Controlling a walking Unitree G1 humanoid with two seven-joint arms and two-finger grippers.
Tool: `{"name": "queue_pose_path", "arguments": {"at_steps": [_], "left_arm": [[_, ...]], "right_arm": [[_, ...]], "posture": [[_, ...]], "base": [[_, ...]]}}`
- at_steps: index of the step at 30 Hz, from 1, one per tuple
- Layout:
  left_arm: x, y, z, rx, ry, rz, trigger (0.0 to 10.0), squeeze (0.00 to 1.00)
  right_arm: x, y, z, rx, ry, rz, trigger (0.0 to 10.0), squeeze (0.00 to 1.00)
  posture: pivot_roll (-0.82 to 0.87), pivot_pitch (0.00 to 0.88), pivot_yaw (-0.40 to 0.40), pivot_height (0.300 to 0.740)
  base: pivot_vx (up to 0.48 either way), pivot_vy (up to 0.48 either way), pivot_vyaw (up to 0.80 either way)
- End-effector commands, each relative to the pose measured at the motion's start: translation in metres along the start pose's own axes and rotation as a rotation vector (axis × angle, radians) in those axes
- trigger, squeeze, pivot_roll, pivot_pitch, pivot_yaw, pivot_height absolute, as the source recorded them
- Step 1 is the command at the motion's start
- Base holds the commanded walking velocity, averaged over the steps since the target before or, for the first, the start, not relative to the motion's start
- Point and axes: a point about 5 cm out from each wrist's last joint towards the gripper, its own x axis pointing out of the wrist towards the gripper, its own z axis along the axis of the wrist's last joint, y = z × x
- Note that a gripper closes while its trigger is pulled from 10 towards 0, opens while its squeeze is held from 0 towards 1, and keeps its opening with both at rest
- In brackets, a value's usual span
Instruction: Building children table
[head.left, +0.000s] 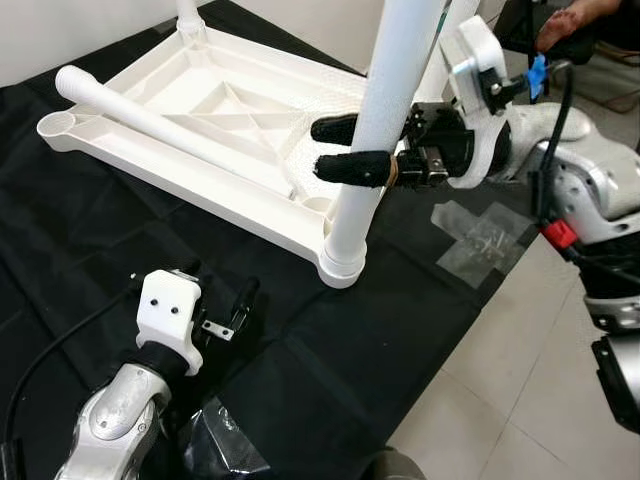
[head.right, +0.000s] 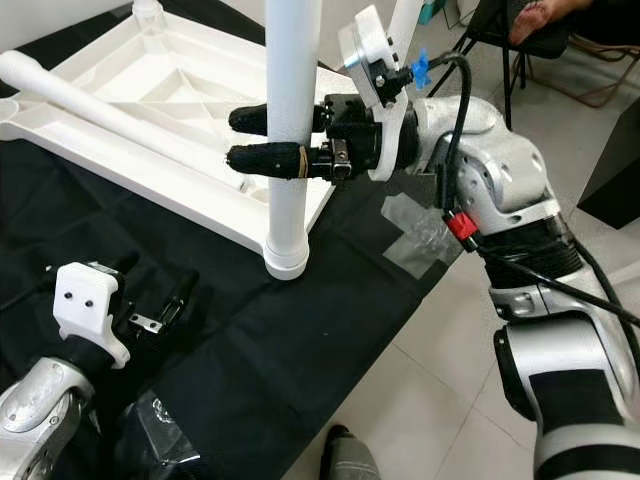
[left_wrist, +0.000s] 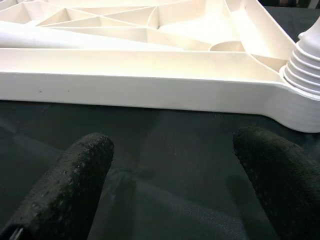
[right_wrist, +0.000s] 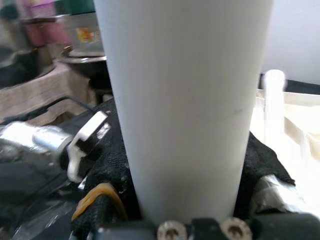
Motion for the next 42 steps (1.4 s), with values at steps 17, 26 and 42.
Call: {"name": "queue_pose_path", "arguments": {"at_steps": [17, 26, 42], "left_arm": [[0.003, -0.001, -0.008, 0.002, 0.015, -0.007, 10.0, 0.00], [0.003, 0.000, -0.008, 0.001, 0.009, -0.006, 10.0, 0.00], [0.006, 0.005, -0.006, 0.001, -0.012, 0.007, 10.0, 0.00]], "right_arm": [[0.011, 0.020, -0.050, 0.202, 0.191, -0.367, 10.0, 0.00], [0.012, 0.028, -0.057, 0.249, 0.195, -0.486, 10.0, 0.00], [0.023, 0.037, -0.068, 0.265, 0.238, -0.673, 10.0, 0.00]], "posture": [[-0.05, 0.282, -0.011, 0.740], [-0.05, 0.283, -0.010, 0.740], [-0.06, 0.275, -0.009, 0.740]], "base": [[0.000, 0.000, 0.00], [0.000, 0.000, 0.00], [0.000, 0.000, 0.00]]}}
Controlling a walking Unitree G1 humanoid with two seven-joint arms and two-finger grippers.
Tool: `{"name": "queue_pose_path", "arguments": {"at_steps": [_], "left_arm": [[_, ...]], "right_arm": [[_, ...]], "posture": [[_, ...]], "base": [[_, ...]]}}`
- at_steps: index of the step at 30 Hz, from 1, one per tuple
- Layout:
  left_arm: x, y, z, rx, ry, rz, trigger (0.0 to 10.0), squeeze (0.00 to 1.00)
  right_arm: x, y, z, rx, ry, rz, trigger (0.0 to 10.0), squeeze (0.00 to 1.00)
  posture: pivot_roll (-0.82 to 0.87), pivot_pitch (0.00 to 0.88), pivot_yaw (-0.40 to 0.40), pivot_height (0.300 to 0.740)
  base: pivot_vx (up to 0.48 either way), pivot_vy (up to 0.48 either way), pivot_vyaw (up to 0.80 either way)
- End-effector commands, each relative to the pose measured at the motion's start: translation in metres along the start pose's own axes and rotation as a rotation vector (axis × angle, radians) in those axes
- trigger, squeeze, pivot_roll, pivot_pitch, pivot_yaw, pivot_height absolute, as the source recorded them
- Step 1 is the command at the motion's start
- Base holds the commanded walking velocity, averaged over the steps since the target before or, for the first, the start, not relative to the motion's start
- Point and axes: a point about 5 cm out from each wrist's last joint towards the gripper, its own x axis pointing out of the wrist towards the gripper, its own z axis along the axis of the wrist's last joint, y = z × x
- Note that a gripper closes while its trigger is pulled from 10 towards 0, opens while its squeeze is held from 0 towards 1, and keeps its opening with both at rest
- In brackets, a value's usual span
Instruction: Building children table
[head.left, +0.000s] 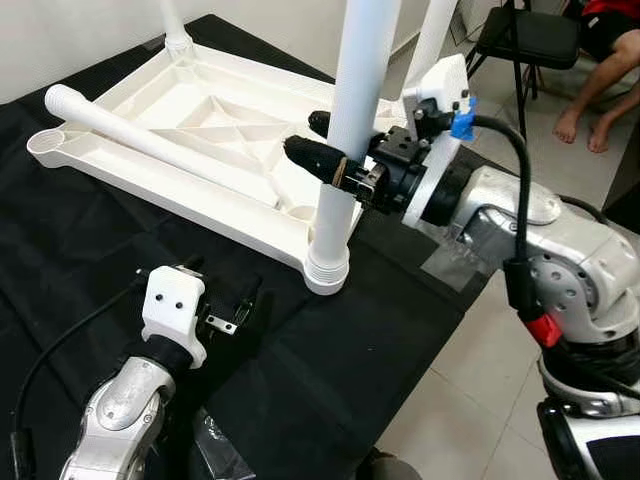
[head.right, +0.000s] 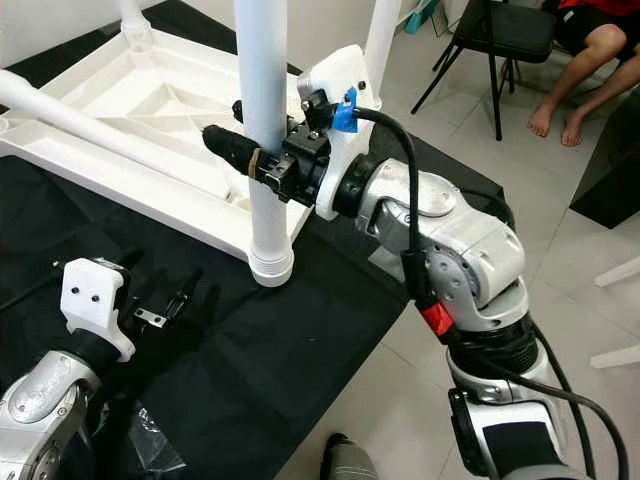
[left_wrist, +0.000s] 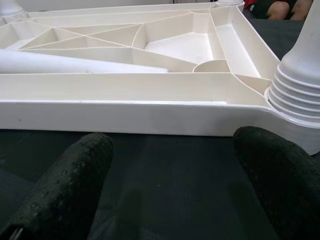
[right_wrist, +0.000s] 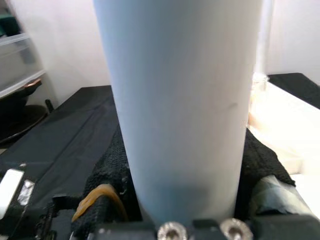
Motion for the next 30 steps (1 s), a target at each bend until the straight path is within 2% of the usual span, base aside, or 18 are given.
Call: {"name": "queue_pose_path", "arguments": {"at_steps": [1, 4, 6, 9, 12, 13, 14, 15, 17, 19, 21, 23, 24, 25, 28, 30], "left_arm": [[-0.002, 0.003, -0.003, 0.000, 0.009, 0.010, 10.0, 0.00], [-0.002, 0.005, -0.002, 0.005, 0.000, 0.014, 10.0, 0.00], [0.000, 0.011, 0.004, 0.012, -0.025, 0.030, 10.0, 0.00], [0.006, 0.034, 0.034, 0.008, -0.157, 0.057, 10.0, 0.00], [0.007, 0.038, 0.042, 0.006, -0.188, 0.058, 10.0, 0.00], [0.009, 0.043, 0.054, 0.010, -0.234, 0.042, 10.0, 0.00], [0.009, 0.043, 0.054, 0.010, -0.234, 0.042, 10.0, 0.00], [0.011, 0.047, 0.064, 0.014, -0.270, 0.026, 10.0, 0.00], [0.013, 0.052, 0.084, 0.010, -0.333, -0.027, 10.0, 0.00], [0.013, 0.052, 0.089, 0.005, -0.350, -0.046, 10.0, 0.00], [0.013, 0.052, 0.104, -0.017, -0.383, -0.148, 10.0, 0.00], [0.012, 0.053, 0.109, -0.026, -0.393, -0.187, 10.0, 0.00], [0.011, 0.052, 0.118, -0.039, -0.408, -0.257, 10.0, 0.00], [0.011, 0.052, 0.118, -0.039, -0.408, -0.257, 10.0, 0.00], [0.007, 0.048, 0.140, -0.068, -0.450, -0.441, 10.0, 0.00], [0.006, 0.047, 0.144, -0.078, -0.456, -0.481, 10.0, 0.00]], "right_arm": [[-0.005, -0.013, -0.052, 0.084, 0.262, -0.146, 10.0, 0.00], [-0.004, -0.013, -0.053, 0.083, 0.264, -0.166, 10.0, 0.00], [-0.003, -0.010, -0.055, 0.085, 0.267, -0.195, 10.0, 0.00], [-0.002, -0.008, -0.060, 0.086, 0.268, -0.261, 10.0, 0.00], [-0.002, -0.009, -0.060, 0.086, 0.267, -0.275, 10.0, 0.00], [-0.001, -0.009, -0.061, 0.086, 0.263, -0.300, 10.0, 0.00], [-0.001, -0.009, -0.061, 0.086, 0.263, -0.300, 10.0, 0.00], [-0.001, -0.010, -0.062, 0.087, 0.260, -0.320, 10.0, 0.00], [0.000, -0.009, -0.063, 0.092, 0.256, -0.353, 10.0, 0.00], [0.000, -0.009, -0.064, 0.093, 0.255, -0.363, 10.0, 0.00], [0.001, -0.008, -0.066, 0.098, 0.251, -0.389, 10.0, 0.00], [0.001, -0.008, -0.066, 0.100, 0.250, -0.398, 10.0, 0.00], [0.001, -0.008, -0.067, 0.102, 0.247, -0.412, 10.0, 0.00], [0.001, -0.008, -0.067, 0.102, 0.247, -0.412, 10.0, 0.00], [0.001, -0.011, -0.068, 0.104, 0.242, -0.459, 10.0, 0.00], [0.001, -0.011, -0.069, 0.105, 0.242, -0.470, 10.0, 0.00]], "posture": [[-0.06, 0.275, -0.009, 0.740], [-0.06, 0.274, -0.010, 0.740], [-0.06, 0.272, -0.011, 0.740], [-0.05, 0.269, -0.013, 0.740], [-0.05, 0.268, -0.014, 0.740], [-0.05, 0.264, -0.014, 0.740], [-0.05, 0.264, -0.014, 0.740], [-0.05, 0.264, -0.014, 0.740], [-0.05, 0.263, -0.015, 0.740], [-0.05, 0.263, -0.015, 0.740], [-0.05, 0.259, -0.015, 0.740], [-0.05, 0.259, -0.015, 0.740], [-0.05, 0.259, -0.015, 0.740], [-0.05, 0.259, -0.015, 0.740], [-0.04, 0.259, -0.016, 0.740], [-0.04, 0.259, -0.016, 0.740]], "base": [[0.000, 0.000, 0.00], [0.000, 0.000, 0.00], [0.000, 0.000, 0.00], [0.000, 0.000, 0.00], [0.000, 0.000, 0.00], [0.000, 0.000, 0.00], [0.000, 0.000, 0.00], [0.000, 0.000, 0.00], [0.000, 0.000, 0.00], [0.000, 0.000, 0.00], [0.000, 0.000, 0.00], [0.000, 0.000, 0.00], [0.000, 0.000, 0.00], [0.000, 0.000, 0.00], [0.000, 0.000, 0.00], [0.000, 0.000, 0.00]]}}
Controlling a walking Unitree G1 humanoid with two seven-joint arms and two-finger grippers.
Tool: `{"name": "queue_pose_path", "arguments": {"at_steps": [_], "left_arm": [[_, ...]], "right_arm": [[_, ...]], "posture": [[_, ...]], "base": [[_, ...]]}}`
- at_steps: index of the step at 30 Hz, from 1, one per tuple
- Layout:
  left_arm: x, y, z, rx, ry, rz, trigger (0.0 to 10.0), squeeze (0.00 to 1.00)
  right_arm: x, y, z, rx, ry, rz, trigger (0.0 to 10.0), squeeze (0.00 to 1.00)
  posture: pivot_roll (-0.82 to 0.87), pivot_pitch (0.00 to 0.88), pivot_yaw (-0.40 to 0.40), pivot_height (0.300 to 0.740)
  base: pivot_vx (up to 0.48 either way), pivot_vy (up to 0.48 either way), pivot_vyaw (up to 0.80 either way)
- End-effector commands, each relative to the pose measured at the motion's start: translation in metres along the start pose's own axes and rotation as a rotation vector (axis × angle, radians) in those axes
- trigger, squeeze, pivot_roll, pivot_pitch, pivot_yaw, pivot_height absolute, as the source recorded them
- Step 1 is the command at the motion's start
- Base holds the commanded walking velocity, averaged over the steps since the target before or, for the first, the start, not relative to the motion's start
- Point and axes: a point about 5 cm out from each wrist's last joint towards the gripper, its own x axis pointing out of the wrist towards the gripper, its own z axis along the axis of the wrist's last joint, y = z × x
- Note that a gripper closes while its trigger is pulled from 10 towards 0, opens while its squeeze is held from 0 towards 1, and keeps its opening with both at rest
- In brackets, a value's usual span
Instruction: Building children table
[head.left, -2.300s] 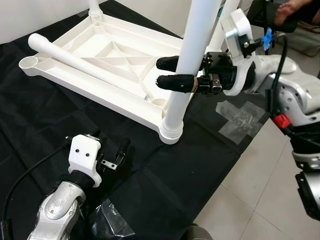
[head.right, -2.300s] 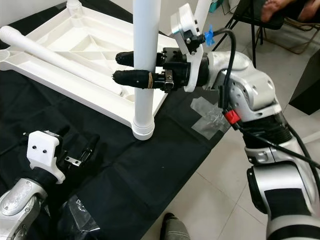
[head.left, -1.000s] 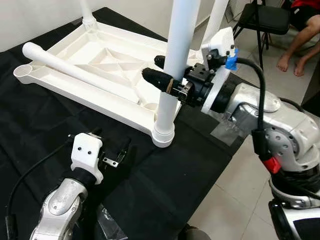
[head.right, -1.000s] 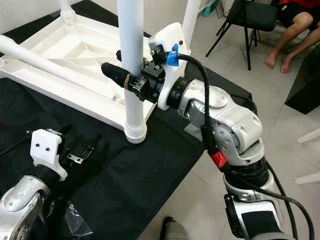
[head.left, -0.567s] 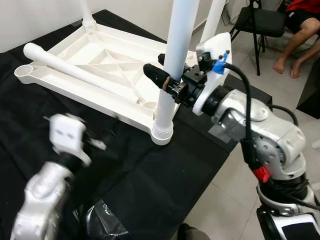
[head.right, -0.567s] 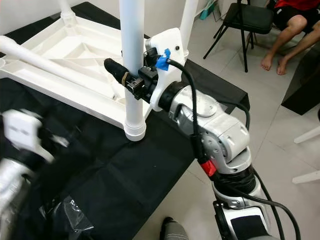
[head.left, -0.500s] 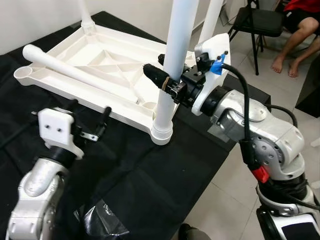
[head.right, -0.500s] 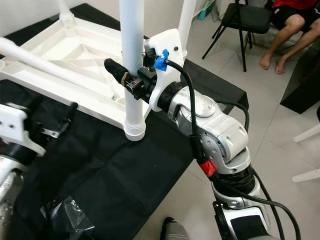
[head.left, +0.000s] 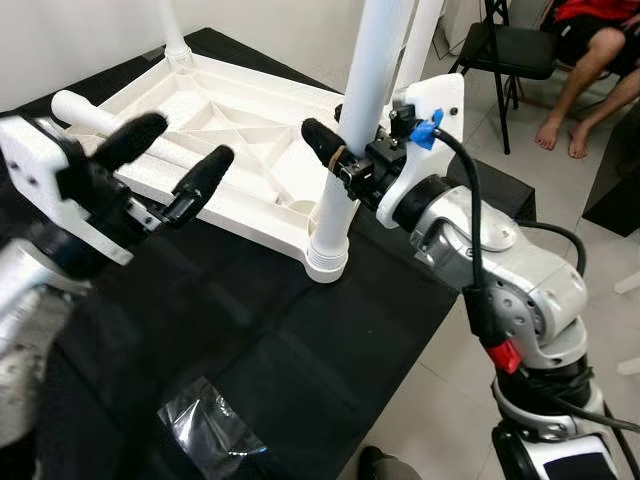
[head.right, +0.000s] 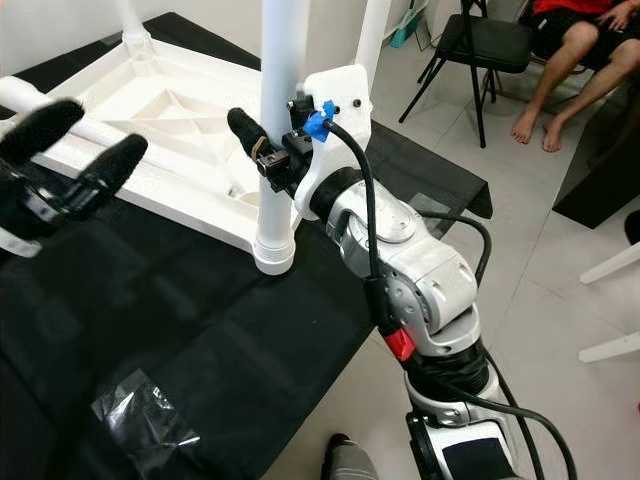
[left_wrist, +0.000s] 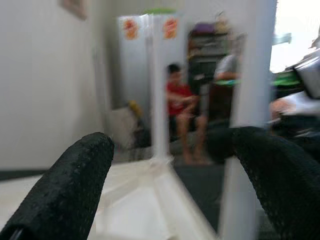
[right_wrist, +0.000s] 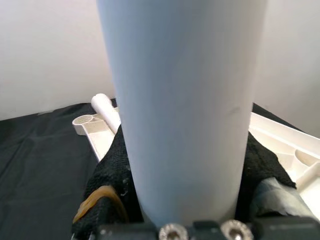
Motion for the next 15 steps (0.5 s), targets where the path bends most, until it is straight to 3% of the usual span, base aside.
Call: {"name": "queue_pose_path", "arguments": {"at_steps": [1, 5, 15], "left_arm": [[0.002, -0.006, 0.010, -0.041, -0.019, -0.112, 10.0, 0.00], [0.011, -0.005, 0.027, -0.082, -0.069, -0.210, 10.0, 0.00], [0.025, 0.001, 0.037, -0.073, -0.056, -0.285, 10.0, 0.00]], "right_arm": [[-0.003, -0.016, -0.053, 0.024, 0.269, -0.128, 10.0, 0.00], [-0.002, -0.018, -0.053, 0.034, 0.259, -0.172, 10.0, 0.00], [0.004, -0.026, -0.049, 0.046, 0.246, -0.217, 10.0, 0.00]], "posture": [[-0.04, 0.259, -0.015, 0.740], [-0.04, 0.258, -0.012, 0.740], [-0.04, 0.262, -0.006, 0.740]], "base": [[0.000, 0.000, 0.00], [0.000, 0.000, 0.00], [0.000, 0.000, 0.00]]}}
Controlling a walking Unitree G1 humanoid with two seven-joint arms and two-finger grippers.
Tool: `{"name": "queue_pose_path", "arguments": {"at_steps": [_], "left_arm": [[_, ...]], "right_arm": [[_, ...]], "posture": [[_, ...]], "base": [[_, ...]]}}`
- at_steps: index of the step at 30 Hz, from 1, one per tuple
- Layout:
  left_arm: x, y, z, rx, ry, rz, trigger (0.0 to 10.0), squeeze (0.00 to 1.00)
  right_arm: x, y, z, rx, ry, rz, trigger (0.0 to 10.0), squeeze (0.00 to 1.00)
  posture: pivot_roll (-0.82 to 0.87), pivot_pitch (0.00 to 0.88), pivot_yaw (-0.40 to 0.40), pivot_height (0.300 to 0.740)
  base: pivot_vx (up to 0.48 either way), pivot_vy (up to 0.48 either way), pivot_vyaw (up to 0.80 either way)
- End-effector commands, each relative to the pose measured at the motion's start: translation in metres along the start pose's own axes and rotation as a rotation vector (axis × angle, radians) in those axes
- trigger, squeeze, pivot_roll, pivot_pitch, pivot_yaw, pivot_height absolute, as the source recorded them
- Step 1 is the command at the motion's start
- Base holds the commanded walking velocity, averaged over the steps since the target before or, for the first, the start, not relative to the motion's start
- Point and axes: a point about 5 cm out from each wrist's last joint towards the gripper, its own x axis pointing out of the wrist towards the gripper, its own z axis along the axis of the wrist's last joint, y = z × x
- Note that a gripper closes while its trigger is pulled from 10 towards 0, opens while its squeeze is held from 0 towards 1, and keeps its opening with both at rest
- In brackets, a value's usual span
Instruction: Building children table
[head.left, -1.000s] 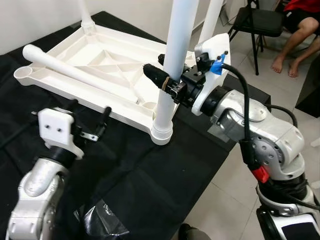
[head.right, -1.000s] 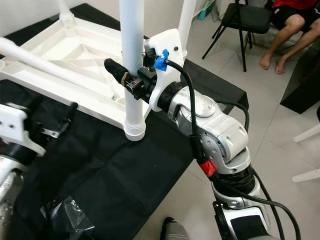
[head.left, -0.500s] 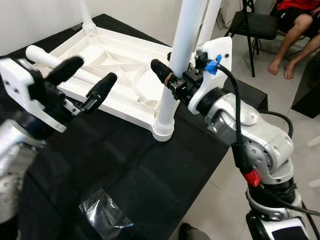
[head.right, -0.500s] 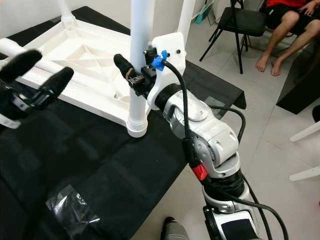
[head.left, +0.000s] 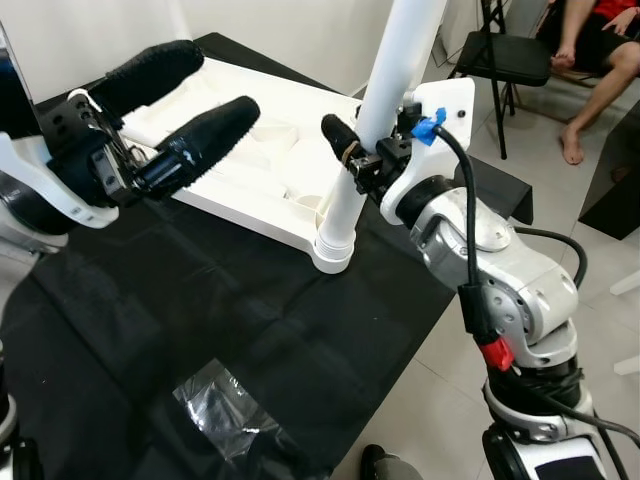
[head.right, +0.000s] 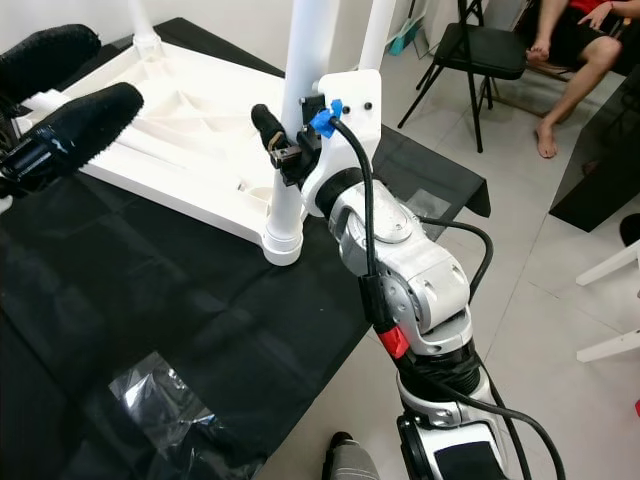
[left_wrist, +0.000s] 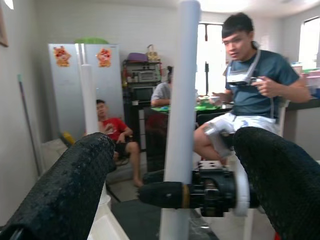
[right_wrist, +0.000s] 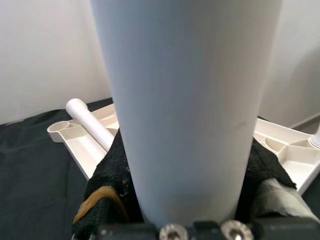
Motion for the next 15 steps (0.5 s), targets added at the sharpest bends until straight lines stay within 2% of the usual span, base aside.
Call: {"name": "queue_pose_path", "arguments": {"at_steps": [1, 5, 9, 15], "left_arm": [[0.001, -0.002, 0.000, -0.001, 0.020, -0.030, 10.0, 0.00], [0.003, -0.002, 0.000, -0.004, 0.028, -0.038, 10.0, 0.00], [0.004, -0.001, -0.008, 0.009, 0.073, 0.014, 10.0, 0.00], [0.007, -0.004, -0.016, 0.003, 0.085, 0.026, 10.0, 0.00]], "right_arm": [[0.001, -0.014, -0.044, 0.013, 0.227, -0.085, 10.0, 0.00], [0.005, -0.018, -0.042, 0.025, 0.222, -0.108, 10.0, 0.00], [0.010, -0.026, -0.035, 0.032, 0.198, -0.142, 10.0, 0.00], [0.010, -0.028, -0.034, 0.035, 0.192, -0.150, 10.0, 0.00]], "posture": [[-0.04, 0.262, -0.006, 0.740], [-0.04, 0.263, -0.006, 0.740], [-0.04, 0.263, -0.005, 0.740], [-0.04, 0.261, -0.004, 0.740]], "base": [[0.000, 0.000, 0.00], [0.000, 0.000, 0.00], [0.000, 0.000, 0.00], [0.000, 0.000, 0.00]]}}
